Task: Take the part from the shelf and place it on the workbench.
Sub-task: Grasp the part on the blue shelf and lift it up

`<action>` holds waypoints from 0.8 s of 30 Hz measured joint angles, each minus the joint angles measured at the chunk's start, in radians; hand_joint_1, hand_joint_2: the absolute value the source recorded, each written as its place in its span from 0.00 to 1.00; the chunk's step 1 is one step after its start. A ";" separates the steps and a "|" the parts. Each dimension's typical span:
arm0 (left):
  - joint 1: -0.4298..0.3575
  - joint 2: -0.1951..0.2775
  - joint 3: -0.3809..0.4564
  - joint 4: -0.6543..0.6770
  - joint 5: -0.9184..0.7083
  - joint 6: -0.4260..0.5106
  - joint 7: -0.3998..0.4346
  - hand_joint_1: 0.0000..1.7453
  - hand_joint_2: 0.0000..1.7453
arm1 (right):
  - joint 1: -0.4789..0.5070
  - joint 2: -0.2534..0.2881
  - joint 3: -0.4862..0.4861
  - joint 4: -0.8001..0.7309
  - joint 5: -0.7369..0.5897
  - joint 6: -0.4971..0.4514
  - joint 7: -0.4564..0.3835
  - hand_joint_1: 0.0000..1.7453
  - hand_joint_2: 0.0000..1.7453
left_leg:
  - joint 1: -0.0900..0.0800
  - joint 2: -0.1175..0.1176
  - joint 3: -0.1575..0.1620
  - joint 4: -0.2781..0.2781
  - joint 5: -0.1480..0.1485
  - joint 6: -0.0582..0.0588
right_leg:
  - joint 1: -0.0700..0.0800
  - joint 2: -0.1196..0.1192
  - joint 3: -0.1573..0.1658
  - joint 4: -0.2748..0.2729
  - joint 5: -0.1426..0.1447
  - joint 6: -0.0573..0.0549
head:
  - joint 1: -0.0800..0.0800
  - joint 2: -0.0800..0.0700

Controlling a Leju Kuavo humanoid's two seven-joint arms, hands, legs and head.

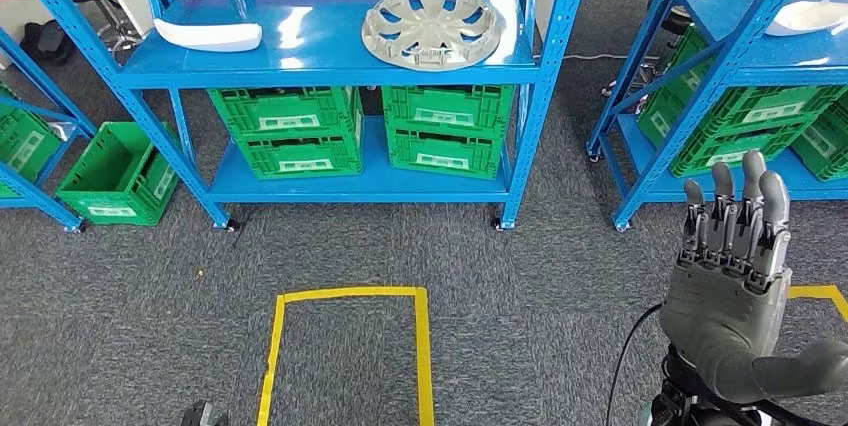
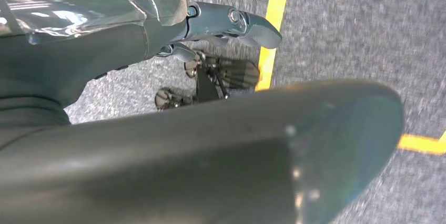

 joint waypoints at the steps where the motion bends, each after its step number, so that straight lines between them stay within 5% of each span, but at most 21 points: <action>1: 0.000 0.000 0.002 0.000 0.000 0.001 0.001 0.00 0.00 | -0.002 0.000 0.000 0.001 0.000 0.001 0.001 0.00 0.00 | -0.004 0.001 0.006 -0.002 -0.012 0.007 | 0.000 0.001 0.002 -0.006 -0.004 0.006 | 0.000 0.000; 3: -0.002 0.000 0.006 -0.002 0.001 0.002 0.000 0.00 0.00 | -0.006 0.002 -0.001 0.002 -0.001 0.002 0.002 0.00 0.00 | -0.004 0.002 0.023 -0.028 -0.026 0.018 | -0.001 -0.004 0.012 -0.017 -0.011 0.015 | -0.001 0.000; 5: -0.002 -0.001 0.008 -0.003 0.001 0.003 0.000 0.00 0.00 | -0.014 0.002 -0.003 0.002 -0.002 0.004 0.002 0.00 0.00 | 0.002 0.002 0.053 -0.060 -0.032 0.025 | 0.003 -0.012 -0.005 0.028 -0.030 0.014 | 0.000 0.000; 7: -0.002 -0.003 0.008 -0.004 0.001 0.003 0.000 0.00 0.00 | -0.017 0.002 -0.005 0.004 -0.002 0.006 0.002 0.00 0.00 | 0.004 0.000 0.074 -0.074 -0.040 0.028 | 0.004 -0.015 -0.091 0.160 -0.066 0.008 | 0.001 0.000; 9: -0.002 -0.004 0.008 -0.004 0.001 0.005 0.000 0.00 0.00 | -0.014 0.001 -0.007 0.006 -0.002 0.008 0.002 0.00 0.00 | 0.003 -0.004 0.089 -0.074 -0.055 0.028 | 0.003 -0.015 -0.186 0.268 -0.076 0.014 | 0.001 0.000; 11: 0.000 -0.006 0.008 -0.004 0.001 0.006 0.000 0.00 0.00 | -0.013 0.001 -0.008 0.006 -0.002 0.009 0.002 0.00 0.00 | 0.002 -0.008 0.111 -0.074 -0.072 0.023 | 0.003 -0.016 -0.212 0.234 -0.016 0.036 | 0.001 0.000; 13: 0.001 -0.008 0.009 -0.004 0.001 0.006 0.000 0.00 0.00 | -0.012 0.000 -0.009 0.007 -0.002 0.011 0.003 0.00 0.00 | 0.000 -0.010 0.133 -0.071 -0.093 0.015 | 0.004 -0.019 -0.180 0.100 0.082 0.051 | 0.001 0.000; 15: 0.001 -0.010 0.013 -0.004 0.002 0.006 0.000 0.00 0.00 | -0.013 0.001 -0.008 0.008 -0.002 0.015 0.008 0.00 0.00 | -0.005 -0.012 0.144 -0.066 -0.109 0.006 | 0.006 -0.022 -0.153 0.020 0.132 0.038 | 0.001 0.000; 19: 0.001 -0.012 0.023 -0.004 0.004 0.006 -0.002 0.00 0.00 | -0.015 0.004 -0.009 0.008 0.000 0.020 0.014 0.00 0.00 | -0.003 -0.009 0.143 -0.049 -0.133 -0.013 | 0.003 -0.019 -0.141 0.009 0.126 0.000 | 0.000 0.000; 21: 0.001 -0.011 0.026 -0.006 0.004 0.006 -0.004 0.00 0.00 | -0.016 0.007 -0.009 0.008 0.001 0.023 0.014 0.00 0.00 | 0.003 -0.007 0.102 0.034 -0.174 -0.027 | -0.003 -0.019 -0.130 0.007 0.117 -0.015 | -0.001 0.000; 24: 0.006 -0.010 0.032 -0.006 0.000 0.005 -0.005 0.00 0.00 | -0.015 0.009 -0.009 0.008 0.005 0.029 0.016 0.00 0.00 | 0.013 -0.003 -0.009 0.223 -0.230 -0.040 | -0.002 -0.018 -0.117 0.007 0.102 -0.023 | -0.001 0.000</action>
